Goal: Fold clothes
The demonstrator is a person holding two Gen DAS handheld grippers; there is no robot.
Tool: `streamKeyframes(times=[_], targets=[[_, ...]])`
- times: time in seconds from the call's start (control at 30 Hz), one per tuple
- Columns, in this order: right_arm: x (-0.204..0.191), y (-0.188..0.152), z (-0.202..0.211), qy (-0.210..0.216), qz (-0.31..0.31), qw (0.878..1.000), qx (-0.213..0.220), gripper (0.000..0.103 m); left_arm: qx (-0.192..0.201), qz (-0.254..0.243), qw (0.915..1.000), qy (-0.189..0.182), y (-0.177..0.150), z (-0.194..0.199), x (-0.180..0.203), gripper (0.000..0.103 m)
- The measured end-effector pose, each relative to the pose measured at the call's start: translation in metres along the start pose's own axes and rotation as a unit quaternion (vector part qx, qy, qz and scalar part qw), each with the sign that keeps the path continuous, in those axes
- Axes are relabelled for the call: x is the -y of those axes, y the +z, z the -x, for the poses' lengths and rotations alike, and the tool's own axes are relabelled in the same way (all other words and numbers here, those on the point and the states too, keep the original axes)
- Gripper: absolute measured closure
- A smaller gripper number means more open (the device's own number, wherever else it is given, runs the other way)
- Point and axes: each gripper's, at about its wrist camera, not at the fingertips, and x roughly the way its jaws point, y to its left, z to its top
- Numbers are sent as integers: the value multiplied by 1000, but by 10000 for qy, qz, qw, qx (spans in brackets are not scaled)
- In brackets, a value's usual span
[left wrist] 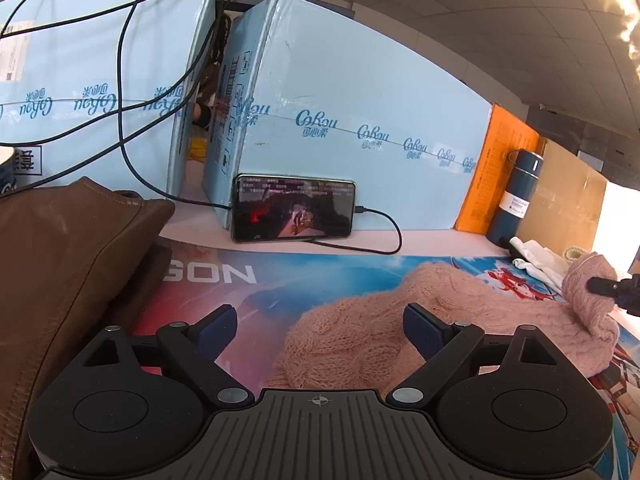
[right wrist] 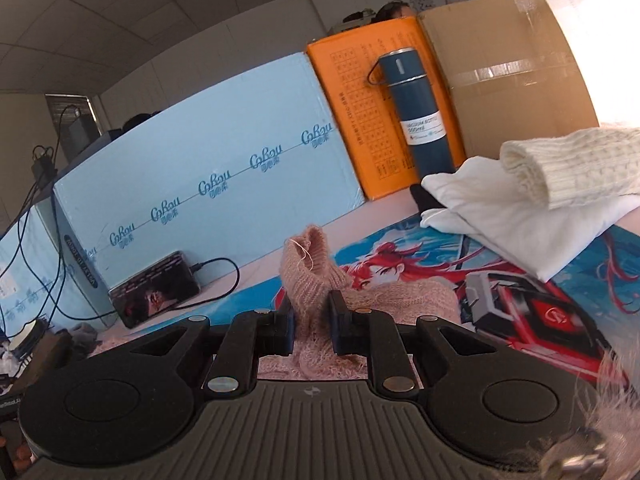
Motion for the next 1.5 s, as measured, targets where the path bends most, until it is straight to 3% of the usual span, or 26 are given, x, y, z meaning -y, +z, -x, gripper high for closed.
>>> streamKeyframes(times=[0.13,0.2,0.23,0.27,0.4,0.57,0.63,0.73,0.8,0.87,0.9,0.97,1.03,1.13,1.2,1.23,1.27,1.33,1.5], targets=[[-11,-8,-11,45,111,9996,-255,84,33,34,9999,-101,0,2,0,11],[-15,-9,-5,176,73,9996,-191,74,26,77,9997,-232,-1,3,0,11],[-16,-8,-2,249,26,9996,-130,58,15,97,9995,-287,-1,4,0,11],[-17,-7,1,286,-17,9996,-69,50,2,110,9994,-329,-1,4,1,11],[-17,-4,4,337,-193,9992,24,48,-47,113,9990,-424,-2,3,4,11],[-12,-23,-29,320,-396,9953,-822,47,-155,180,9989,-393,-3,0,2,10],[-11,-24,-24,388,-488,9957,-683,46,-202,233,9989,-351,-3,-1,0,10],[2,-18,2,560,-1139,9919,75,42,-272,313,9987,-289,-4,-3,-2,9],[12,-15,21,125,-1385,9879,680,30,-319,367,9985,-247,-4,-5,-4,8],[20,-15,28,-799,-1365,9829,940,22,-366,420,9982,-205,-5,-6,-5,8],[25,-15,27,-1199,-1410,9788,879,22,-389,447,9981,-185,-5,-7,-6,8],[43,-17,18,-1492,-1813,9713,382,22,-431,501,9976,-193,-5,-8,-7,7],[53,-22,15,-1286,-2094,9688,327,21,-465,556,9970,-289,-7,-10,-7,7],[48,-24,3,-998,-2008,9744,141,22,-588,570,9953,-511,-8,-14,-5,6],[39,-27,-1,-989,-1817,9783,99,35,-678,590,9941,-609,-9,-16,-4,6],[34,-28,-2,-1049,-1695,9799,79,54,-700,606,9937,-630,-9,-17,-4,6],[30,-29,-3,-1109,-1573,9813,59,63,-707,618,9936,-630,-10,-17,-4,6],[24,-30,-2,-1116,-1396,9839,69,72,-691,668,9934,-633,-10,-16,-5,6],[17,-25,18,-827,-1018,9906,377,80,-639,757,9930,-646,-10,-15,-8,6]])
